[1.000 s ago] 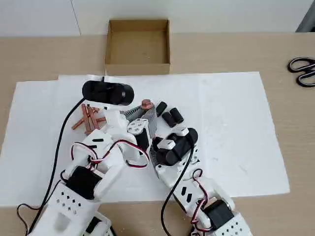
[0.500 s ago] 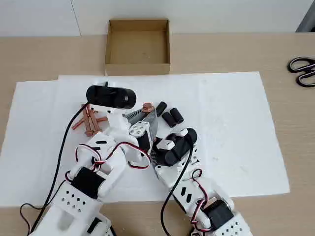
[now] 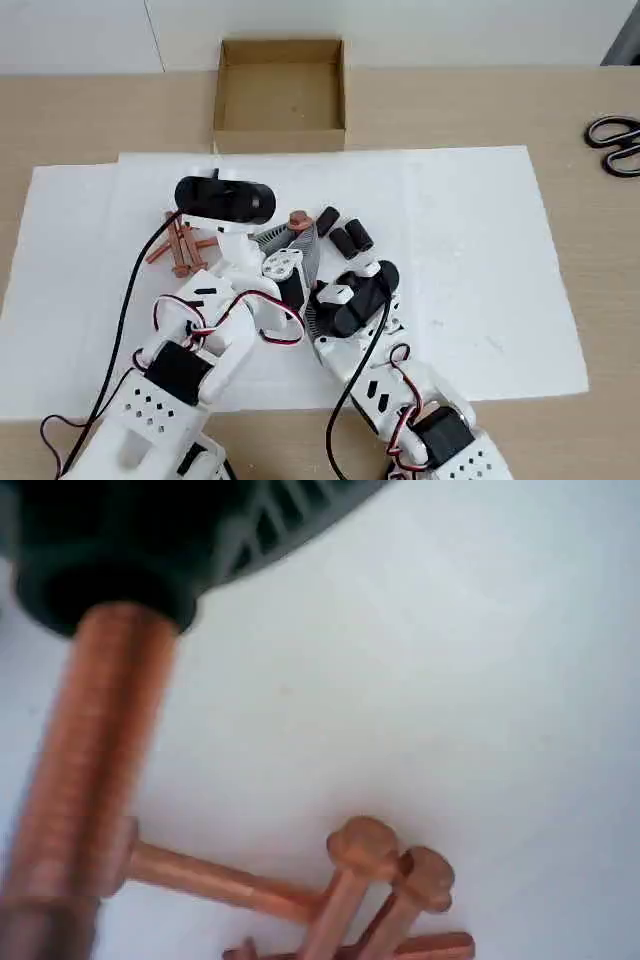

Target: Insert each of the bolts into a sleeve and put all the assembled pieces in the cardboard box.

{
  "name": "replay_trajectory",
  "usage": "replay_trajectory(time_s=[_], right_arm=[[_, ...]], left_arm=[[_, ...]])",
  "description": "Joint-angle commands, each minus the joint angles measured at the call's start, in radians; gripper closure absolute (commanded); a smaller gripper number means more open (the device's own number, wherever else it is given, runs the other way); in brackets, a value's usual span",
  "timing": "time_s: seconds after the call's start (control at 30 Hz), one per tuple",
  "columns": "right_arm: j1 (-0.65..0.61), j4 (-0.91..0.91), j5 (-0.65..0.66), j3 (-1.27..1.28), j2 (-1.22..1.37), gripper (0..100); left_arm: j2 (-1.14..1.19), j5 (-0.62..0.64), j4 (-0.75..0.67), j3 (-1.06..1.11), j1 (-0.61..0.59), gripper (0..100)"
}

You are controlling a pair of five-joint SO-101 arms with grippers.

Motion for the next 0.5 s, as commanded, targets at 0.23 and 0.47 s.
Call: replay_trajectory(time_s=[0.23, 0.47], right_arm=[[0.001, -0.027, -0.011, -0.006, -0.019, 99.5], [0.005, -0.027, -0.011, -0.008, -0.019, 99.5]], left_arm=[[-0.006, 0.005, -0.017, -0.005, 0.041, 99], [-0.006, 0.005, 0.034, -0.001, 0.038, 99]])
